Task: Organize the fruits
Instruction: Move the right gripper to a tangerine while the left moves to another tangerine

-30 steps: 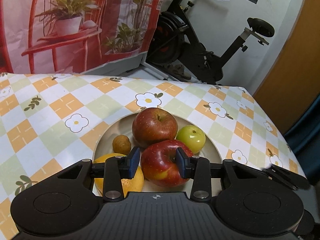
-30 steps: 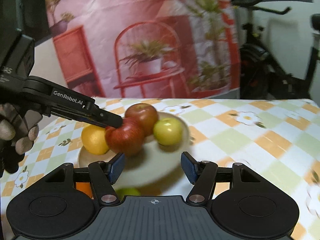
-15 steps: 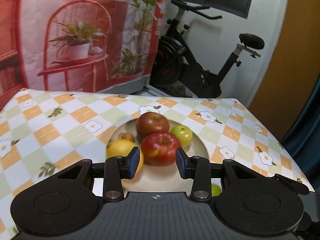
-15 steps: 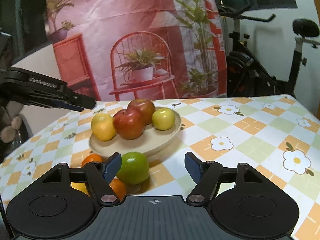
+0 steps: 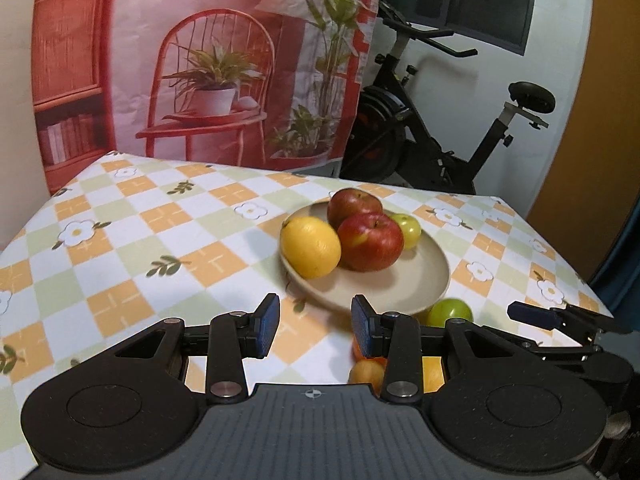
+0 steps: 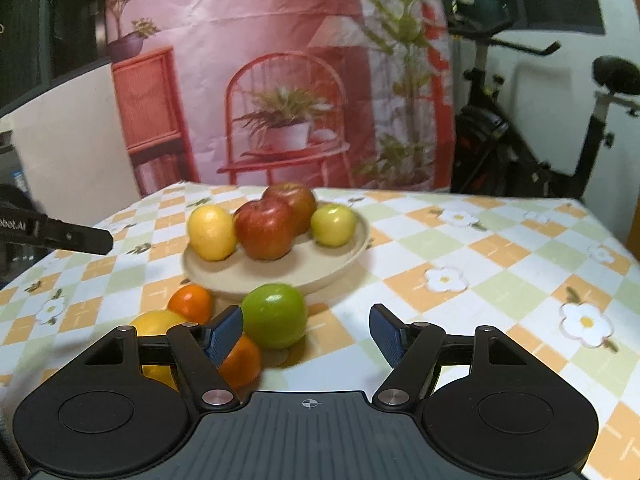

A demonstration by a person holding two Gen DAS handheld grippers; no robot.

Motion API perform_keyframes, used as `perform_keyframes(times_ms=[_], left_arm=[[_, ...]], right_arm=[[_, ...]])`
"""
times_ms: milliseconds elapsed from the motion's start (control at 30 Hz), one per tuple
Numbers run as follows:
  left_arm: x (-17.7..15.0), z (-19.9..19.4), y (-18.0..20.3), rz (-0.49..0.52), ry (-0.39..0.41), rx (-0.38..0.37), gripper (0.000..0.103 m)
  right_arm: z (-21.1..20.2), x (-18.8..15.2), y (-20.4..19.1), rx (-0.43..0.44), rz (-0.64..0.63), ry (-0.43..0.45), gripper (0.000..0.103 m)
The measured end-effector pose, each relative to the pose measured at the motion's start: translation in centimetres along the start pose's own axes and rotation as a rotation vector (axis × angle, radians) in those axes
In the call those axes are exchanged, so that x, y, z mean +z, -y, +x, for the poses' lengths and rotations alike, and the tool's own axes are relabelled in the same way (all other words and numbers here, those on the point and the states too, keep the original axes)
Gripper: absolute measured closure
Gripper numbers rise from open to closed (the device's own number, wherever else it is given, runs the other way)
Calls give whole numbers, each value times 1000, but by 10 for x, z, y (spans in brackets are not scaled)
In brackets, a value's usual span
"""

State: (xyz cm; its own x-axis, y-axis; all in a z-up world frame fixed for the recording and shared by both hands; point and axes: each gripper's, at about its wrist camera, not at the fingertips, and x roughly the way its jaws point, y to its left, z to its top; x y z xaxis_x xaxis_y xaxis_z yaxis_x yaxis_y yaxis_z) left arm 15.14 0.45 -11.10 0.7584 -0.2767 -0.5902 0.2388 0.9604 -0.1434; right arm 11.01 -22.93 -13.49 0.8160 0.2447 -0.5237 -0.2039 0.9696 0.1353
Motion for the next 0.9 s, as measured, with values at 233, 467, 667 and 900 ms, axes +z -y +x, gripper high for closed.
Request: perform_keyframes(times_ms=[233,467,667,900], left_arm=[[-19,-4,1,20,-15,25,62],[-27,-1,3,33,-36,25,61],[-31,-1,6,46,-42,23,61],[-32,-1,5,44,-52,27,61]], right_arm=[[2,-3,-5,62,-29,-34,47],[2,-6,-14,122,-74,-64,52],[5,-7,-19,146,-94,-92,59],[9,-6,-24,154,-126,-112,62]])
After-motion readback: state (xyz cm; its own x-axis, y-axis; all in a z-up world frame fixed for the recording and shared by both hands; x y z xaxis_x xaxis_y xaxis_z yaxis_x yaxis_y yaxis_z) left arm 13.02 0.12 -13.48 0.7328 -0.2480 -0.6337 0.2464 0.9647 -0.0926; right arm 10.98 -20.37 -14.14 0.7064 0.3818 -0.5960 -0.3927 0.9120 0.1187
